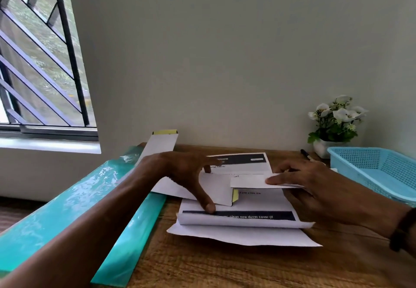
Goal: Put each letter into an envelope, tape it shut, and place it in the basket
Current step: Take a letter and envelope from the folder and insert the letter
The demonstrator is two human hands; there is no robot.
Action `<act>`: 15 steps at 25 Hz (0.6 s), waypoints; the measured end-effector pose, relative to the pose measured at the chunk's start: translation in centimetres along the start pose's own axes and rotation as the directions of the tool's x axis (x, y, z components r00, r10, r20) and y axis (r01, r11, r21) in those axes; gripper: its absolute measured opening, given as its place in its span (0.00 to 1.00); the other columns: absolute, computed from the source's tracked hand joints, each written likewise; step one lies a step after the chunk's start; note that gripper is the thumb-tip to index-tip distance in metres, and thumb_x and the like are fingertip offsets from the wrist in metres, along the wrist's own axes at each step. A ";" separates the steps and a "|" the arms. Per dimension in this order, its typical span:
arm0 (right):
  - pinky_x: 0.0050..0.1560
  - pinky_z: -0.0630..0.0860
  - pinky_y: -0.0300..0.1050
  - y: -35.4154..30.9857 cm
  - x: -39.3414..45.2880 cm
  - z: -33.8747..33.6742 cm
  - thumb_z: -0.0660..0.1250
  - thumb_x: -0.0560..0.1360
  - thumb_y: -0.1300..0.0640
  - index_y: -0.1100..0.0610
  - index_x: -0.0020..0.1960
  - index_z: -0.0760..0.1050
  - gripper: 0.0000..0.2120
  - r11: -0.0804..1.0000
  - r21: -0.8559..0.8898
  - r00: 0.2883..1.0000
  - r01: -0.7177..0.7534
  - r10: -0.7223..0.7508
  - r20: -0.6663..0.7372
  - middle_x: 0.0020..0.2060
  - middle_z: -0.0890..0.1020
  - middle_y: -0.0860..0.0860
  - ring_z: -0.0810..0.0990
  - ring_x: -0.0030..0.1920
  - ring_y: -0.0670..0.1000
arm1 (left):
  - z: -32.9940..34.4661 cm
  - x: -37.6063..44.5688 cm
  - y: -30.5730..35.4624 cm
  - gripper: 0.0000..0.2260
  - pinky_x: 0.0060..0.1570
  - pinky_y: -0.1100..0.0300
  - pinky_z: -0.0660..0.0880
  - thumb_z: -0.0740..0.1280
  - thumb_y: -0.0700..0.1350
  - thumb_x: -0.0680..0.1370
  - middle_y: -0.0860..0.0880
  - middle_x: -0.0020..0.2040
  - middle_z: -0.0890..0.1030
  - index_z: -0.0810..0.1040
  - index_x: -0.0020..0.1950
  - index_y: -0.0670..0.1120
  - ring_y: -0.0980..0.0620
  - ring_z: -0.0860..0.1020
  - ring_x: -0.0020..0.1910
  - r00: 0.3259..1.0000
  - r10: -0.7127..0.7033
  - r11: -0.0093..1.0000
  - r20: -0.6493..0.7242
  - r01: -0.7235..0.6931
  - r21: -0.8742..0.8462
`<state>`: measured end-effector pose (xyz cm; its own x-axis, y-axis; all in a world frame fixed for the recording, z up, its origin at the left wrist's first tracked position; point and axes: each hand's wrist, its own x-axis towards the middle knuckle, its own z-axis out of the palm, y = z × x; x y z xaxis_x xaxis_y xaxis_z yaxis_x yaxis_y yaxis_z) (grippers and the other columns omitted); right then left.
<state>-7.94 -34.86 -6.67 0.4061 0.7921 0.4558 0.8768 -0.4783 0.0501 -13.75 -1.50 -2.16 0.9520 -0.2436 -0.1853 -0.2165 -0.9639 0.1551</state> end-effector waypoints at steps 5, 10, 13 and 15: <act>0.60 0.71 0.33 0.5 -0.3 -0.5 0.71 0.78 0.58 0.34 0.69 0.77 0.25 1.000 -0.003 0.993 -0.022 0.022 0.119 0.68 0.75 0.35 0.69 0.59 0.28 | 0.4 0.6 0.1 0.47 0.73 0.54 0.68 0.79 0.62 0.69 0.54 0.77 0.69 0.58 0.82 0.61 0.50 0.69 0.74 0.999 -0.013 1.000 0.038 0.013 0.006; 0.62 0.78 0.50 0.1 -0.2 -0.9 0.73 0.77 0.54 0.37 0.68 0.80 0.21 0.998 -0.062 0.992 0.026 -0.018 0.125 0.68 0.80 0.45 0.79 0.66 0.46 | 0.5 0.6 0.2 0.45 0.73 0.55 0.70 0.80 0.61 0.69 0.55 0.74 0.72 0.60 0.81 0.61 0.53 0.72 0.71 0.998 0.057 0.998 -0.024 -0.057 -0.016; 0.62 0.78 0.52 0.3 -0.4 -0.3 0.76 0.75 0.54 0.39 0.66 0.81 0.22 0.984 -0.172 0.994 0.043 -0.025 0.103 0.66 0.83 0.51 0.81 0.65 0.53 | 0.5 0.5 0.4 0.44 0.74 0.54 0.69 0.79 0.61 0.71 0.55 0.74 0.72 0.59 0.81 0.63 0.53 0.71 0.71 0.996 0.083 0.996 -0.023 -0.084 -0.033; 0.63 0.74 0.52 0.5 -0.6 -0.2 0.76 0.75 0.55 0.38 0.67 0.80 0.23 0.975 -0.216 0.996 0.042 -0.024 0.086 0.67 0.82 0.52 0.80 0.66 0.54 | 0.4 0.4 0.4 0.44 0.73 0.54 0.69 0.78 0.62 0.71 0.56 0.73 0.72 0.58 0.81 0.66 0.54 0.71 0.71 0.995 0.095 0.994 -0.036 -0.097 -0.059</act>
<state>-7.82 -35.59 -6.77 0.4051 0.8331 0.3766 0.8168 -0.5149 0.2603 -13.53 -1.98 -2.52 0.9342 -0.3302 -0.1348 -0.2949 -0.9277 0.2290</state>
